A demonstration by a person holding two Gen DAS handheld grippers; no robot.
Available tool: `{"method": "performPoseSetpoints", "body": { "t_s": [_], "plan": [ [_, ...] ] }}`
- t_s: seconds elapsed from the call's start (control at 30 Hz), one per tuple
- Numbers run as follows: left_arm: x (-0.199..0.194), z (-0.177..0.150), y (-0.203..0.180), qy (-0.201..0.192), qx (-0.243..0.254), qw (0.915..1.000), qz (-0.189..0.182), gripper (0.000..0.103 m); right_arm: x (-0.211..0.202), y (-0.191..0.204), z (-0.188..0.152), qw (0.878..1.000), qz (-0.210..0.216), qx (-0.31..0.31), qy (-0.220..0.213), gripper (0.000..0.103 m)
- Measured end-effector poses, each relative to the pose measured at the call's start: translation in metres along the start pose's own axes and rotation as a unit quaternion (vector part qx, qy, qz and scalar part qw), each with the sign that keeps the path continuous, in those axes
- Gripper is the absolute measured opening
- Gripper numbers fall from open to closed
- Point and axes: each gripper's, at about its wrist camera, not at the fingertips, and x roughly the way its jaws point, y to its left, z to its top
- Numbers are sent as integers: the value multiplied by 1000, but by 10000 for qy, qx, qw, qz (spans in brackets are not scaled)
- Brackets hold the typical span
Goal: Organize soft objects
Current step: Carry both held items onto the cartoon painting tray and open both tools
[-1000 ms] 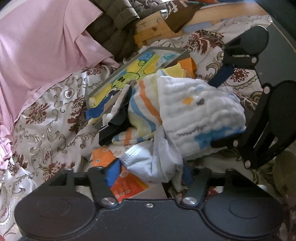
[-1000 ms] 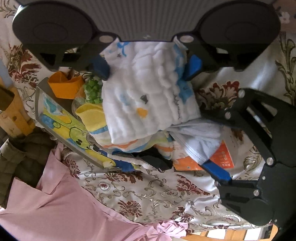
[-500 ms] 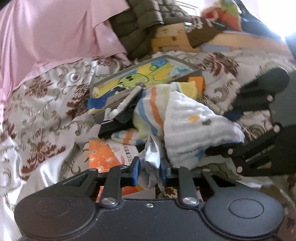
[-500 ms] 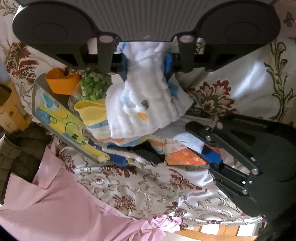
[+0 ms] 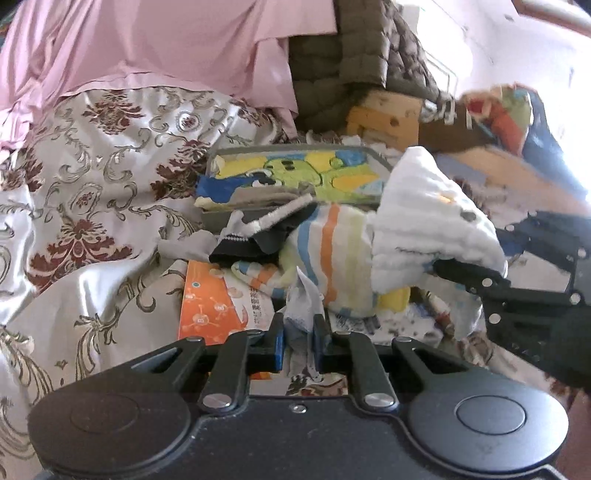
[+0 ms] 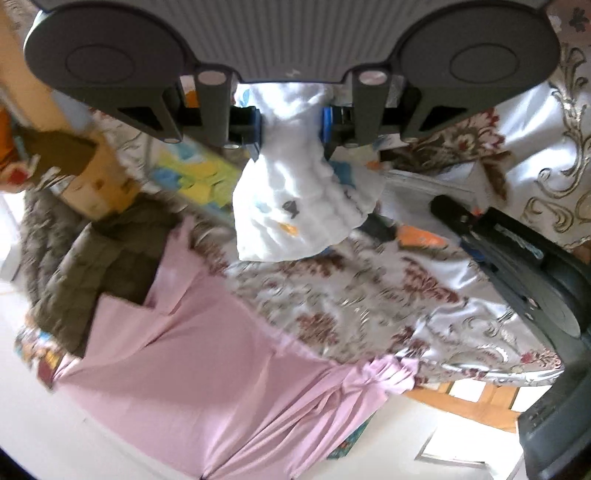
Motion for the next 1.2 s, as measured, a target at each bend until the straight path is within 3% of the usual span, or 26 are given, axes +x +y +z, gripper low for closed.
{"method": "performPoseSetpoints", "body": {
  "t_s": [0.23, 0.37, 0.5, 0.7, 0.87, 1.07, 1.2],
  "plan": [
    [-25, 7, -6, -538, -186, 9981, -247, 15, 0, -9, 0, 9985, -435, 274, -163, 32],
    [-26, 21, -9, -758, -323, 9964, -206, 15, 7, -23, 1, 9964, -471, 691, -158, 33],
    [-12, 55, -6, -1012, -783, 9917, -111, 16, 31, -49, 6, 9913, -478, 1215, -189, 33],
    [40, 122, -13, -1340, -759, 9881, 8, 16, 98, -109, 20, 9774, -714, 1954, -364, 33],
    [97, 164, -17, -1249, -846, 9885, 117, 16, 150, -154, 13, 9551, -844, 2839, -126, 33],
    [179, 194, -24, -715, -1186, 9904, 35, 16, 191, -188, -14, 9317, -597, 3572, 279, 33],
    [217, 199, -26, -368, -1434, 9889, -87, 16, 202, -195, -24, 9296, -526, 3620, 455, 33]
  ]
}}
